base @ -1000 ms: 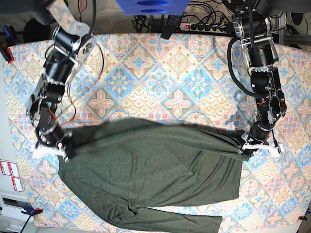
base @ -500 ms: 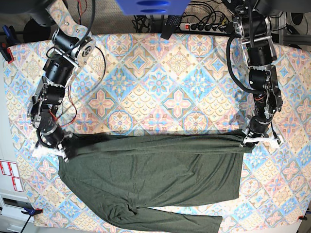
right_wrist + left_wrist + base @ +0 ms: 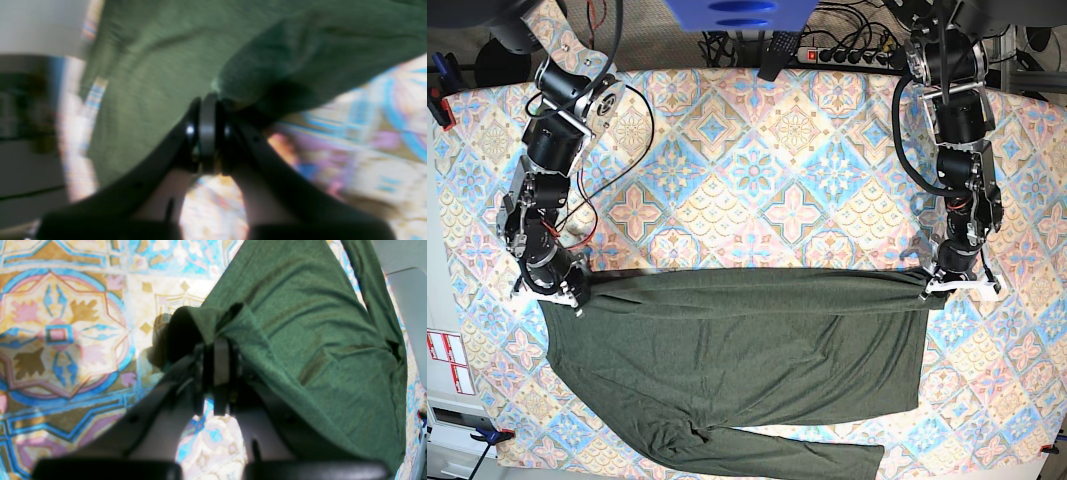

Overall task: Fold the T-shirt properly
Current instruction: 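Pull the shoulder edge further toward the hem with both grippers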

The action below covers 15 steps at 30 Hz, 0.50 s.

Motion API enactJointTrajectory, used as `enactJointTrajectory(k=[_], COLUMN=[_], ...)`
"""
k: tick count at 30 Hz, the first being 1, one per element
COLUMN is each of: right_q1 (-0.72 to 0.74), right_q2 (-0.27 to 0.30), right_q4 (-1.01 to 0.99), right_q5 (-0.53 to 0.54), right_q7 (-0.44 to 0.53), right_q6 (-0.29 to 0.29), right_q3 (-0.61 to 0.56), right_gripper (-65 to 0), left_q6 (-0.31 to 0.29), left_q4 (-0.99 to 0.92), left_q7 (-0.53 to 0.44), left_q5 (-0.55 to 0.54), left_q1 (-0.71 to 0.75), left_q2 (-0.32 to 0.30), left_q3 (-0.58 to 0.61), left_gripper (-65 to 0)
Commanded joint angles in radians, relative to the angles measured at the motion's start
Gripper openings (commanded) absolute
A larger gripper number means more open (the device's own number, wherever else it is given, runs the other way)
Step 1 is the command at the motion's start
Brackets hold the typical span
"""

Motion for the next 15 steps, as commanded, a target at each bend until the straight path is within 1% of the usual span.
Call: enactJointTrajectory(k=[1,2,3,5,6,8,9,10,11,12,13,15], right_q1=[0.028,0.032,0.043,0.048,0.044,0.044,0.044,0.043,0.04,0.029,0.003,-0.031], right_q2=[0.012,0.012,0.012,0.012,0.012,0.012,0.012,0.012,0.012,0.014,0.014,0.014], right_q4=[0.023,0.027,0.029,0.029,0.029,0.029,0.038,0.055,0.072,0.084,0.098,0.115], right_q5=[-0.021,-0.052,-0.064,-0.069,-0.069,-0.069,-0.069,-0.069,-0.069,-0.069,-0.069,-0.069], right_q7=[0.016,0.016,0.016,0.012,0.008,0.006,0.006,0.006,0.005,0.005,0.005,0.005], right_q6=[0.015,0.015,0.015,0.015,0.015,0.015,0.015,0.015,0.015,0.015,0.015,0.015], right_q3=[-0.001,-0.001,-0.001,-0.001,-0.001,-0.001,-0.001,-0.001,-0.001,0.003,0.003,0.002], right_gripper=[-58.2,-55.3,-52.8,-47.1,-44.7,-42.2,-42.2,-42.2,-42.2,-42.2,-42.1,-41.8], left_q6=[-0.008,-0.008,-0.006,-0.003,-0.005,-0.008,-0.008,-0.008,-0.008,-0.008,-0.008,-0.008], left_q4=[0.013,0.013,0.013,0.015,0.015,0.019,0.021,0.035,0.055,0.085,0.121,0.187], left_q7=[-0.016,-0.015,-0.015,-0.005,0.021,0.079,0.1,0.114,0.119,0.122,0.123,0.125], left_q5=[-0.005,-0.005,-0.005,-0.005,-0.005,-0.008,-0.016,-0.018,-0.018,-0.018,-0.018,-0.018], left_q1=[-0.027,-0.027,-0.027,-0.027,-0.027,-0.027,-0.023,-0.018,-0.006,0.022,0.05,0.094], left_q2=[-0.014,-0.014,-0.014,-0.014,-0.016,-0.036,-0.04,-0.043,-0.043,-0.043,-0.043,-0.043], left_q3=[0.0,0.0,0.0,0.0,0.0,0.0,0.0,-0.002,-0.005,-0.005,-0.005,-0.005], left_gripper=[-65.0,-64.7,-62.1,-53.4,-46.8,-33.6,-26.4,-20.7,-16.4,-13.4,-12.4,-12.8])
